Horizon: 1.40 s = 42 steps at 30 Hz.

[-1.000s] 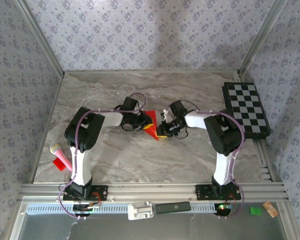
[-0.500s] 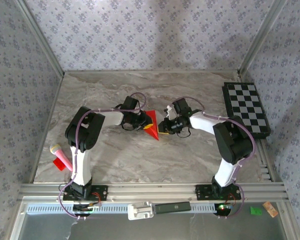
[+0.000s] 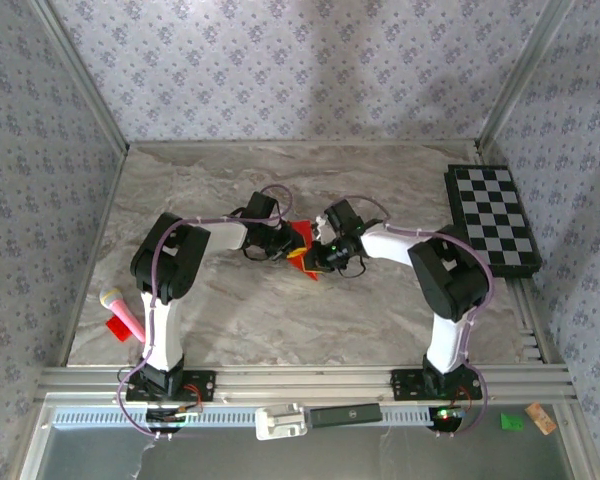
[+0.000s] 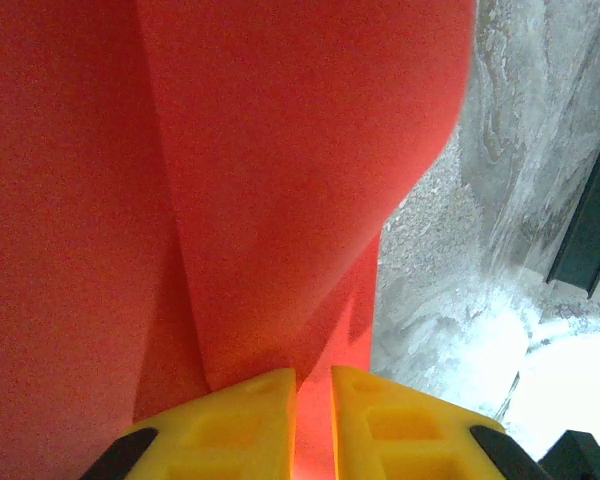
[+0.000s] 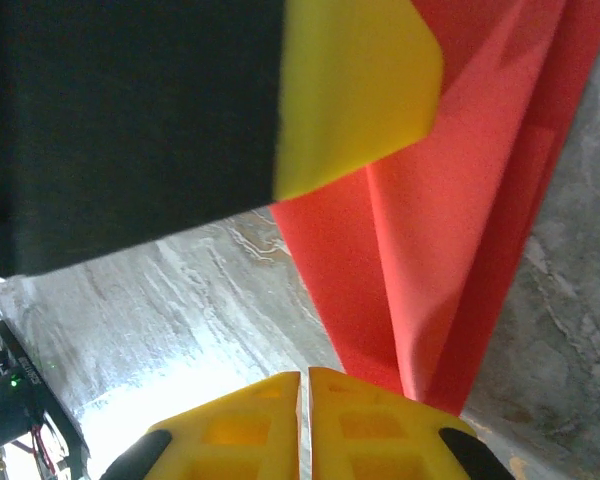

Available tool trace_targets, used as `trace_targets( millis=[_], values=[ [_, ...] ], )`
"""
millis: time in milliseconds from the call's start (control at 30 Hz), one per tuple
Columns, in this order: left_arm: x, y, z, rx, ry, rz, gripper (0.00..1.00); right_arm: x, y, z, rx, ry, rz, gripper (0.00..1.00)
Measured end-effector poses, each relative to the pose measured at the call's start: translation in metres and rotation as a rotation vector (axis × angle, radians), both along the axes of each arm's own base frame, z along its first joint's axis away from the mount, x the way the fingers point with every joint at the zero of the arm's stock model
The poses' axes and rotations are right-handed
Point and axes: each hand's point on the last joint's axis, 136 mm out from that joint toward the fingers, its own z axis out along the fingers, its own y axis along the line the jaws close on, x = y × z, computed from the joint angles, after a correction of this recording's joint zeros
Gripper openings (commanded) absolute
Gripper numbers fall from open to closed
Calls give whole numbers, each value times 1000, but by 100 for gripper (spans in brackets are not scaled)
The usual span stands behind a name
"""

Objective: Fold a paper plane with a square sheet of paper (pick it up from the middle)
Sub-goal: Fourth fold the wing at the center of the table.

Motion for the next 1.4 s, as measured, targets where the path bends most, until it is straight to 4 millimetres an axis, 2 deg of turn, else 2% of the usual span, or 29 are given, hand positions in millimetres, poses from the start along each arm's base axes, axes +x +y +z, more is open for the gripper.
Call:
trace_targets(
  millis=[500, 1100, 1267, 1400],
  values=[
    [0, 0, 0, -2, 2, -1, 18, -10, -6, -16, -21, 46, -4, 11],
    [0, 0, -1, 2, 10, 0, 18, -21, -5, -21, 36, 67, 18, 11],
    [0, 0, 0, 6, 16, 0, 18, -22, -8, -15, 39, 64, 14, 12],
    [0, 0, 0, 8, 18, 1, 18, -14, -9, 5, 51, 7, -1, 10]
  ],
)
